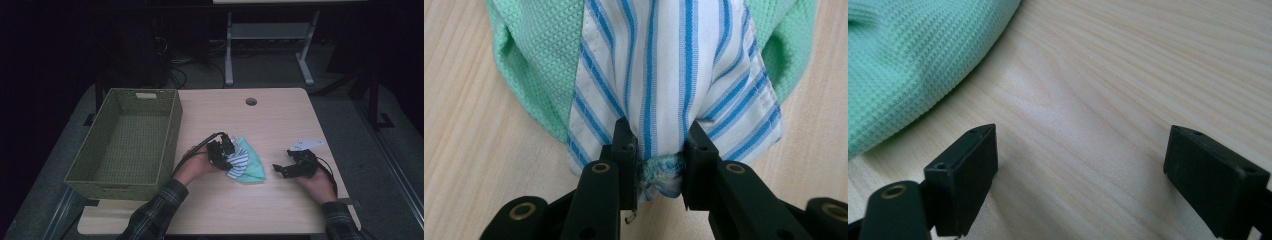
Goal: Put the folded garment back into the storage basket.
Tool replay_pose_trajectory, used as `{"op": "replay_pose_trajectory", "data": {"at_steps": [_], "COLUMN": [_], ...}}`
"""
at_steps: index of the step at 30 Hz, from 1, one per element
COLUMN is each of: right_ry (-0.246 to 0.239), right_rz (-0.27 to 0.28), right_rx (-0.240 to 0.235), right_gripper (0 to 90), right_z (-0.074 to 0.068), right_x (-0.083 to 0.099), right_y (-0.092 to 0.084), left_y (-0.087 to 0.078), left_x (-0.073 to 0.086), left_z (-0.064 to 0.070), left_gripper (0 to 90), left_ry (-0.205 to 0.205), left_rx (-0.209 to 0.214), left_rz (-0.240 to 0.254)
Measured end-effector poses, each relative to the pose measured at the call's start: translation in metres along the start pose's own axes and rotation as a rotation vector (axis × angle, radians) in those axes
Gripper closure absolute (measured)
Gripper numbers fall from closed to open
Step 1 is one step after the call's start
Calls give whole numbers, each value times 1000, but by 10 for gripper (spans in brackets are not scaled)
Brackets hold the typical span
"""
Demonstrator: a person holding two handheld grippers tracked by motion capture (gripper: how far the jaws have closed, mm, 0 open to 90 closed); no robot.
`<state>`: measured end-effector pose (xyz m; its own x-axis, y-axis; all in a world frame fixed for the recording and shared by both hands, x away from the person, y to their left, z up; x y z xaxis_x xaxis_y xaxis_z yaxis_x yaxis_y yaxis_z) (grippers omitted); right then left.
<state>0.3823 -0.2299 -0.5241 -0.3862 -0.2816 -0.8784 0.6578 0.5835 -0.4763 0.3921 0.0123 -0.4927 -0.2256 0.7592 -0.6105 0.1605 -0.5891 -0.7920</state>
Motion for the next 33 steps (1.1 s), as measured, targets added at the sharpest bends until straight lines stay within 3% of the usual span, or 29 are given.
{"op": "replay_pose_trajectory", "data": {"at_steps": [6,19,33], "right_ry": [8,6,4], "right_rz": [3,1,-1], "right_rx": [-3,-1,4], "right_gripper": [136,135,134], "right_z": [0,0,0], "right_x": [0,0,0], "right_y": [0,0,0], "left_y": [-12,-50,-105], "left_x": [-6,-28,-45], "left_z": [2,1,-5], "left_gripper": [723,721,719], "left_ry": [-38,-64,-57], "left_rx": [12,4,-20], "left_rz": [37,81,122]}}
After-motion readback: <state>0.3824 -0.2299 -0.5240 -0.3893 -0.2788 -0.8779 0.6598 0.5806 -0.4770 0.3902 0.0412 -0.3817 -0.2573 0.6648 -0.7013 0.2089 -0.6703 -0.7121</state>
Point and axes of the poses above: each handheld gripper's, and its own axes: y roughly forward along the jaws, x roughly out of its underside, z roughly to its right, the point moved 6 cm from there along y, roughly forward along the jaws, and after that the axes turned 15 degrees about z, right-handed, at the moved point
